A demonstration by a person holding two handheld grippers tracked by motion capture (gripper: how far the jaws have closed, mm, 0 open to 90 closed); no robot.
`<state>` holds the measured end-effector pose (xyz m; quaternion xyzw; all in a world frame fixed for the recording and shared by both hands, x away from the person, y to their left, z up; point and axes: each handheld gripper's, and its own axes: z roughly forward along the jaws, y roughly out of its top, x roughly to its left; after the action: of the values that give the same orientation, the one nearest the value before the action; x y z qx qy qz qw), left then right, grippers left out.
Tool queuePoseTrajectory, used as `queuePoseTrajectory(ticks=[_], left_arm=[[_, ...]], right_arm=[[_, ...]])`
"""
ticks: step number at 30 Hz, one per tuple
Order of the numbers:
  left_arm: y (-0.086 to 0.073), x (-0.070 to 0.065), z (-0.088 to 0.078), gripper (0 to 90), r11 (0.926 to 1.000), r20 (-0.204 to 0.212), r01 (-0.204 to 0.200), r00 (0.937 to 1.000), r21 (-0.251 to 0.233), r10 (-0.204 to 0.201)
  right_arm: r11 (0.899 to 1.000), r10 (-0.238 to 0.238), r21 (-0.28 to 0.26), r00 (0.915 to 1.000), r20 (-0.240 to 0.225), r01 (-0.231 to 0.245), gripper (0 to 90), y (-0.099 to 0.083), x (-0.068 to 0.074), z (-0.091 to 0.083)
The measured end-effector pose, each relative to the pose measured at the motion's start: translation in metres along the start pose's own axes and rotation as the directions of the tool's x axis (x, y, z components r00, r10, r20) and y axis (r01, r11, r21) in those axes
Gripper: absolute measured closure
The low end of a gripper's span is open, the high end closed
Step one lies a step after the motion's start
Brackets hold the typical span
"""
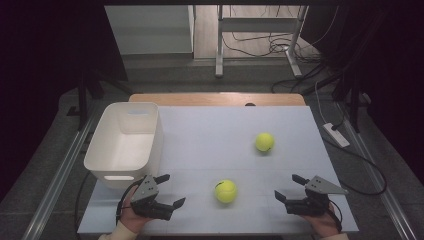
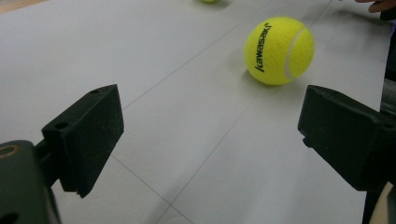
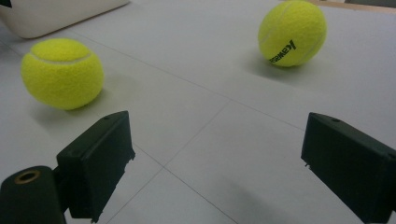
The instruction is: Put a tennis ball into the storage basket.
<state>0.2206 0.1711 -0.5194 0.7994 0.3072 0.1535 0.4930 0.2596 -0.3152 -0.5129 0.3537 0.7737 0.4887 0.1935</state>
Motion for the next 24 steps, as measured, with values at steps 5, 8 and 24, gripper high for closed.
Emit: queuePoseTrajectory(ticks=[5, 8, 24], left_arm=[[0.0001, 0.0006, -0.0006, 8.0, 1.0000, -0.003, 0.009, 1.0000, -0.001, -0.009], [0.0009, 0.0004, -0.0002, 8.0, 1.0000, -0.004, 0.007, 1.0000, 0.000, -0.007], [0.0039, -0.0004, 0.0004, 8.0, 1.0000, -0.007, 0.007, 1.0000, 0.002, -0.007]], right_arm=[[1.000, -0.005, 0.005, 1.0000, -0.001, 0.005, 9.4, 0.0003, 0.0005, 0.0006], [1.000, -0.004, 0.003, 1.0000, 0.001, 0.004, 9.4, 0.0002, 0.0005, 0.0003], [1.000, -0.010, 0.008, 1.0000, -0.002, 0.010, 9.4, 0.0004, 0.0016, 0.0024]])
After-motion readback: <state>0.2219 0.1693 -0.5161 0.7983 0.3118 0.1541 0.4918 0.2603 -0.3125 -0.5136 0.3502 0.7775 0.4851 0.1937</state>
